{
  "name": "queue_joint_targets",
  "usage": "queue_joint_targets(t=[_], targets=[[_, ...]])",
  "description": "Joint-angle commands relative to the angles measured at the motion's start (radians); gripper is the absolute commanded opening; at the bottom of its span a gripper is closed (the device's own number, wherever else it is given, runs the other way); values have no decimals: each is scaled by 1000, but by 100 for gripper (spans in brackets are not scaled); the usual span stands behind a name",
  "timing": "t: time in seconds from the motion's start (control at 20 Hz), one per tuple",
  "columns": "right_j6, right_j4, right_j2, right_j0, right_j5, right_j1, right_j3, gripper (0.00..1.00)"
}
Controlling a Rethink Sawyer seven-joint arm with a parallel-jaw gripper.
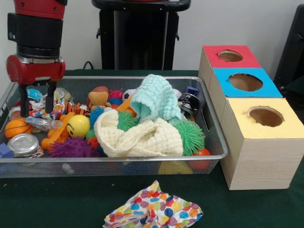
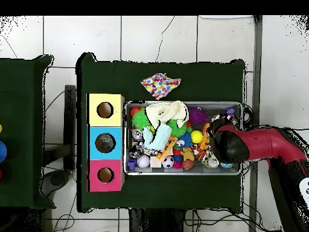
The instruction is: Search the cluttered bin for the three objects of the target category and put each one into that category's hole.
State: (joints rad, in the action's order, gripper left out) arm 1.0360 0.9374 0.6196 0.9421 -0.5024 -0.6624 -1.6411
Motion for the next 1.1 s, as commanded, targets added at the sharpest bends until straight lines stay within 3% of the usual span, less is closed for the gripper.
queue_joint_targets(t=[0.05, 0.55, 0.85, 1.1], targets=[[-191, 102, -49, -39, -119, 64, 75, 100], [-69, 176, -189, -104, -123, 192, 185, 100], [-83, 125, -220, -86, -148, 223, 191, 100], [-100, 91, -229, -77, -158, 185, 147, 100]])
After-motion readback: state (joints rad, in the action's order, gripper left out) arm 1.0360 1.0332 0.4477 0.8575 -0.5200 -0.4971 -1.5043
